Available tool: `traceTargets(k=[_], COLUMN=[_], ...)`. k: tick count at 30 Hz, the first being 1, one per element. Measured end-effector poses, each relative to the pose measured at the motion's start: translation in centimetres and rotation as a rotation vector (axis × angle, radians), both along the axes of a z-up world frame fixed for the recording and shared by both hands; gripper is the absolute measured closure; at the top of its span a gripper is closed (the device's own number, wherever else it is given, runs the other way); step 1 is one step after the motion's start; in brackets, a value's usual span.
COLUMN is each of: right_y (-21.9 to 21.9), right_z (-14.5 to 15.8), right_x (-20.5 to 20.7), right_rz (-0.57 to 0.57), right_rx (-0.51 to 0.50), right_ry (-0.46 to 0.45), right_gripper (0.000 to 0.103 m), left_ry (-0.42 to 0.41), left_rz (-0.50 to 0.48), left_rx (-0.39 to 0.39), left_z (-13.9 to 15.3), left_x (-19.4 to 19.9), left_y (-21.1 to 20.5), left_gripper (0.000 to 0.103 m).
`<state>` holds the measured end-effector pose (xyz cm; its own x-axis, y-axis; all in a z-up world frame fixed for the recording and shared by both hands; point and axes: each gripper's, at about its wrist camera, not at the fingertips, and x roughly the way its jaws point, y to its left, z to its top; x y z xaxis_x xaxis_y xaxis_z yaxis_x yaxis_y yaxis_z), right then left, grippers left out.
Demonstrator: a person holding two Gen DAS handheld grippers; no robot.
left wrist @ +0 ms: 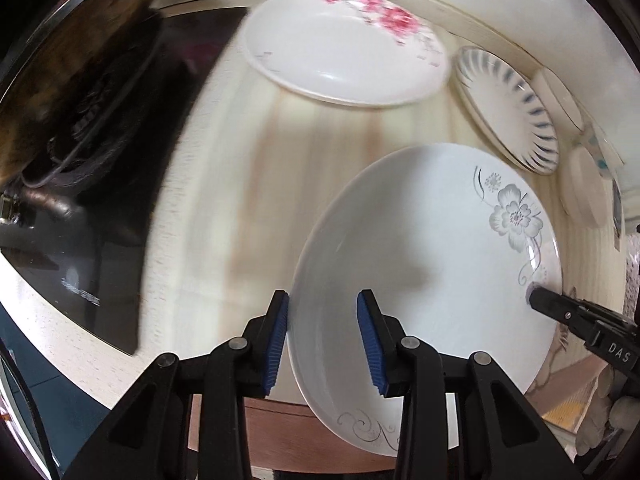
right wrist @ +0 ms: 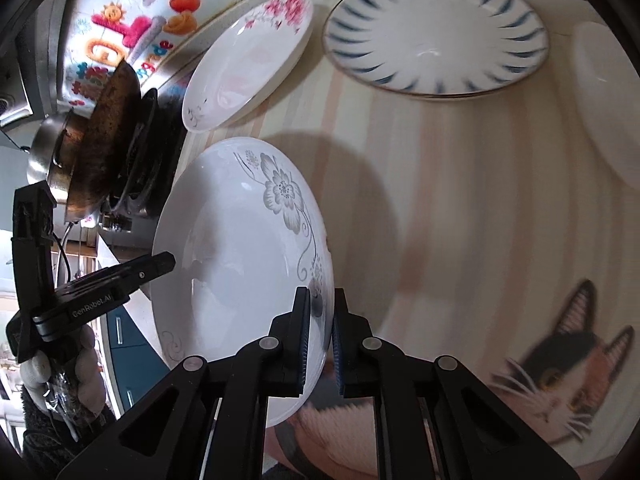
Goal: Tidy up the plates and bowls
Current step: 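Lift the grey-flower plate with the right tool and carry it toward the pink-blossom plate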
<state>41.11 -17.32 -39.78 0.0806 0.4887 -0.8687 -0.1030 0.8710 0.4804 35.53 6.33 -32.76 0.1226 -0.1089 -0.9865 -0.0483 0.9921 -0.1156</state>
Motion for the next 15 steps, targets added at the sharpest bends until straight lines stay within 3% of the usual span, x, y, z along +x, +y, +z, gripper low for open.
traceTargets(k=[7,15], right_y=[-6.7,-14.1], right_z=[1.6,0.5], right_x=[-2.7,-4.6], right_rz=[-0.079,-0.191], right_rx=[-0.003,-0.026], right_ry=[-0.012,0.019], right_gripper=[0.091,0.091], left_ry=[0.018,0.024], left_rz=[-0.076,-0.161], left_rx=[-0.04,-0.043], left_z=[-0.9,-1.3], left_x=[-1.2,-0.9], left_y=[-4.4,-9.7], left_gripper=[0.071,0.071])
